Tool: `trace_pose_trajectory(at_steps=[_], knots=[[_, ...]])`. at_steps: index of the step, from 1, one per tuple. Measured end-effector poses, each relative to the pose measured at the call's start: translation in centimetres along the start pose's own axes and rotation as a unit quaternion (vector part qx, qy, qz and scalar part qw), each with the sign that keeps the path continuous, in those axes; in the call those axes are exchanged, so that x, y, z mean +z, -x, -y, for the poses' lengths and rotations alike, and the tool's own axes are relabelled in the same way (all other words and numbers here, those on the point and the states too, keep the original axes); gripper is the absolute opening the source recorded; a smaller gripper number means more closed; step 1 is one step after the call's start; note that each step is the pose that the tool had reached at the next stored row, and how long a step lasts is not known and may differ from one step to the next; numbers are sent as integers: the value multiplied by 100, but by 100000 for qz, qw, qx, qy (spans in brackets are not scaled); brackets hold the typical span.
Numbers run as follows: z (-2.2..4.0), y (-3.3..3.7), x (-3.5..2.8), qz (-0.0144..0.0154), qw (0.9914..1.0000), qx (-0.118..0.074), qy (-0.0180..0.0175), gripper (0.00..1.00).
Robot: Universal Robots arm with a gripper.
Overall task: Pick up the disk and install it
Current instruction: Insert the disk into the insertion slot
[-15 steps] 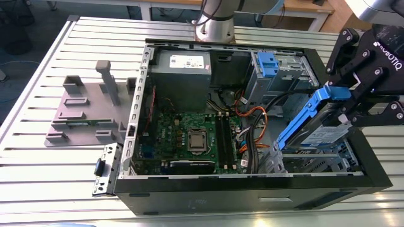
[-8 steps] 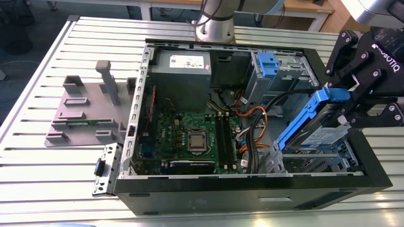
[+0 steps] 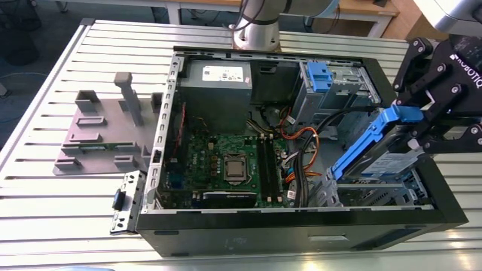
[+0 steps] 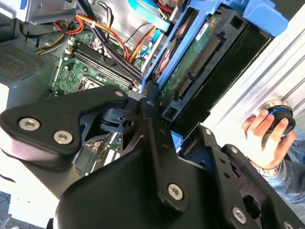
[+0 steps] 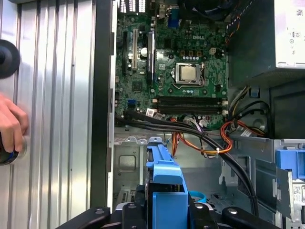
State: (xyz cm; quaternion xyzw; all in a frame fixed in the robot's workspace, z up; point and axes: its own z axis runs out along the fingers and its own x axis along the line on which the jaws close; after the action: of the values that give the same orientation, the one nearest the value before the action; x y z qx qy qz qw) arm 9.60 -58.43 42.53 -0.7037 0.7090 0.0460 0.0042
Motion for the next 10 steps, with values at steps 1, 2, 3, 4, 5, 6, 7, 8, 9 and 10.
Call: trace_pose_trajectory(at_steps=[1, 2, 3, 4, 5, 6, 7, 8, 9, 10], knots=[[4, 1, 0, 0, 100000, -1, 0, 37], [4, 0, 0, 3, 100000, 7, -1, 37], [4, 0, 2, 8, 100000, 25, -5, 37], [4, -1, 6, 22, 100000, 44, -8, 37], [4, -1, 8, 22, 100000, 80, -8, 37], [5, -1, 12, 22, 100000, 123, -11, 37], [5, -1, 16, 24, 100000, 176, -15, 37], [6, -2, 20, 24, 100000, 225, -18, 37], [6, -2, 26, 29, 100000, 275, -22, 37], [6, -3, 32, 34, 99999, 321, -26, 37]])
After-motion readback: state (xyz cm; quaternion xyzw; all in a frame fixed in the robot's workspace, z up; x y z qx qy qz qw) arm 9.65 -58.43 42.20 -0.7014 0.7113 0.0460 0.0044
